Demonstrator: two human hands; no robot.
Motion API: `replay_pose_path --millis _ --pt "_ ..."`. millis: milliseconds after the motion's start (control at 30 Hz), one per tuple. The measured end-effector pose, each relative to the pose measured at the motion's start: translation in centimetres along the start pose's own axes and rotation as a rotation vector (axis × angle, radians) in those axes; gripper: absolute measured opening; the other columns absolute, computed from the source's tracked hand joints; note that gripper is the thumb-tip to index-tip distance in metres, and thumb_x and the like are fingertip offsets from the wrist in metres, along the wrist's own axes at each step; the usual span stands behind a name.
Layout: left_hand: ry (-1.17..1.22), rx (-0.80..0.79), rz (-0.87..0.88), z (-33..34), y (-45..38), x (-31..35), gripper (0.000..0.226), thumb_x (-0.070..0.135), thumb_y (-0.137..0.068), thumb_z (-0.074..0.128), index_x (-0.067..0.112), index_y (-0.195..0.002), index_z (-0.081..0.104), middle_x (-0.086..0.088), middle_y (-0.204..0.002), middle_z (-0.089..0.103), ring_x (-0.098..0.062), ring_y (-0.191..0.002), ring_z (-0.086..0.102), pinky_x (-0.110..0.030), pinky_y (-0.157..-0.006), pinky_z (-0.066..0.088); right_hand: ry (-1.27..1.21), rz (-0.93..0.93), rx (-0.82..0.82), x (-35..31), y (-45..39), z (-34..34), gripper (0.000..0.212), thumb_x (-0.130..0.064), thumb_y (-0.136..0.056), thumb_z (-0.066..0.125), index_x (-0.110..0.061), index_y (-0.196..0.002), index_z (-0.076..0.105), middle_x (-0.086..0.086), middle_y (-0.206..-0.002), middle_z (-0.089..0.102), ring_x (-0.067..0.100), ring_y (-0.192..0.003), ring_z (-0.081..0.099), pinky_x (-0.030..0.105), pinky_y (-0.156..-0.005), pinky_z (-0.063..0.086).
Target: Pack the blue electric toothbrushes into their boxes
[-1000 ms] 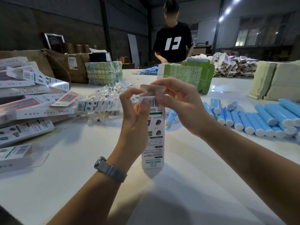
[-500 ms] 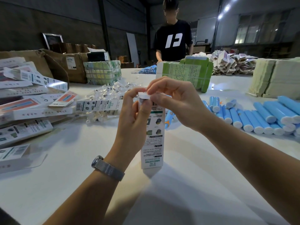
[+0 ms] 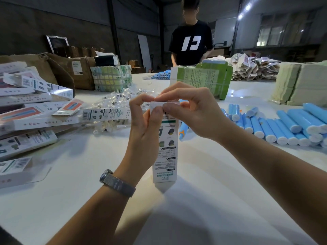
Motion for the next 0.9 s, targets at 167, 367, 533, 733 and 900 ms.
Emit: replay_pose_path --millis 167,367,533,733,900 --pt "0.018 0.0 -0.028 0.23 0.05 0.16 0.013 0.021 -0.105 0.036 0.028 -0.114 0.031 0.005 -0.091 0.067 -0.02 -0.078 0.066 -0.044 -0.068 0.059 0.008 0.0 0.021 -0.19 -0.14 -0.1 0.019 -0.004 -0.089 0.068 -0.011 -0.106 0.071 0.016 -0.097 0.067 0.028 -0.094 0.065 0.046 -0.083 0.055" --pt "0.045 0.009 -0.061 0.57 0.33 0.11 0.026 0.033 -0.101 0.037 0.027 -0.124 0.027 0.009 -0.091 0.072 -0.01 -0.078 0.07 -0.022 -0.066 0.056 0.004 0.059 -0.022 -0.71 -0.21 -0.55 0.012 -0.016 -0.086 0.063 -0.02 -0.095 0.07 0.011 -0.094 0.071 0.029 -0.093 0.067 0.055 -0.086 0.053" --pt "0.004 -0.005 -0.033 0.62 0.47 0.31 0.023 0.027 -0.105 0.034 0.026 -0.127 0.028 0.015 -0.097 0.072 -0.007 -0.084 0.071 -0.02 -0.069 0.056 0.024 0.051 -0.043 -0.88 -0.56 -0.89 0.012 -0.014 -0.087 0.062 -0.02 -0.092 0.07 0.008 -0.088 0.073 0.026 -0.084 0.068 0.044 -0.076 0.057" --pt "-0.037 -0.014 -0.022 0.58 0.5 0.35 0.024 0.024 -0.105 0.034 0.027 -0.128 0.028 0.016 -0.097 0.07 -0.008 -0.08 0.069 -0.025 -0.068 0.058 0.074 -0.019 0.109 -0.53 -0.68 -0.7 0.013 -0.01 -0.092 0.059 -0.019 -0.084 0.064 -0.012 -0.07 0.066 0.004 -0.064 0.064 0.024 -0.056 0.053" --pt "-0.052 -0.015 0.019 0.51 0.44 0.3 0.025 0.019 -0.105 0.033 0.028 -0.128 0.029 0.019 -0.097 0.069 -0.01 -0.079 0.067 -0.031 -0.069 0.059 0.041 -0.022 0.045 -0.47 -0.62 -0.81 0.008 -0.013 -0.091 0.064 -0.015 -0.084 0.066 0.003 -0.076 0.071 0.007 -0.067 0.065 0.027 -0.059 0.054"
Point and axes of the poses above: each hand's wrist, its own y-axis away from the middle knuckle, its own z-axis out of the palm, x = y × z, the point moved 2 cm from there along -y, towards the middle knuckle
